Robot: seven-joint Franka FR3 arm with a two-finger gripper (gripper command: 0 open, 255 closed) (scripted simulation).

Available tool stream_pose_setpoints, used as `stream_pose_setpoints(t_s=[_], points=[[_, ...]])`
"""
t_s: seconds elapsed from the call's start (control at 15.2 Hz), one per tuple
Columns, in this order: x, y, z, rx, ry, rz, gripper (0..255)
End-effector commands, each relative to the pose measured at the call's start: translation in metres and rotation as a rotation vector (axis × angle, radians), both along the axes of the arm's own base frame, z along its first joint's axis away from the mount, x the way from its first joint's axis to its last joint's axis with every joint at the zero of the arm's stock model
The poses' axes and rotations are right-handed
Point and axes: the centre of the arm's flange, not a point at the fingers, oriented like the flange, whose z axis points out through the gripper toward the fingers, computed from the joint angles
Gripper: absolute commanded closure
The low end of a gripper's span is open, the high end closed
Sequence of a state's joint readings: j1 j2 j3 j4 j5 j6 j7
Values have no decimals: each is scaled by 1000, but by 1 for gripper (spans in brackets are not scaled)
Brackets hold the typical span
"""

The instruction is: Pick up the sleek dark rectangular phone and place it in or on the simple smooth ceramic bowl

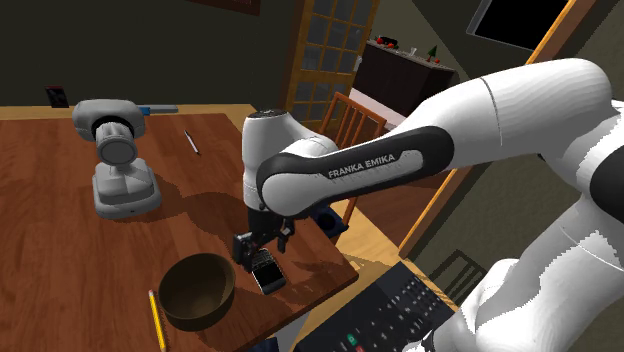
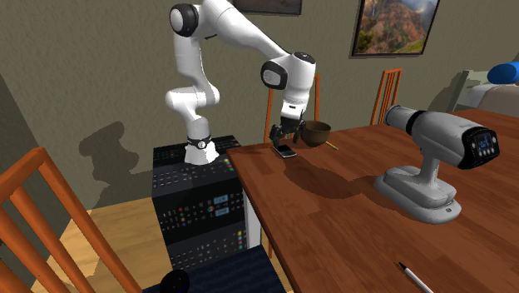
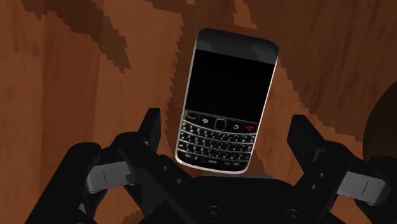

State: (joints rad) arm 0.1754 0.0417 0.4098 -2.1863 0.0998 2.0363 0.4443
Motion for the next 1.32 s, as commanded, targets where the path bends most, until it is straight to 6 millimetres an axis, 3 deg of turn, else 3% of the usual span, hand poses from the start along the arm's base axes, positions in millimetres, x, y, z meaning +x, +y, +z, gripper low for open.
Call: stream_pose_setpoints(t_s=[0.0, 0.26, 0.73, 0.79, 1.25], points=[[-2, 1, -11, 0, 0, 0, 0], [-6, 1, -29, 0, 0, 0, 0], [-6, 1, -29, 0, 0, 0, 0], [-6, 1, -29, 0, 0, 0, 255], [-6, 1, -29, 0, 0, 0, 255]])
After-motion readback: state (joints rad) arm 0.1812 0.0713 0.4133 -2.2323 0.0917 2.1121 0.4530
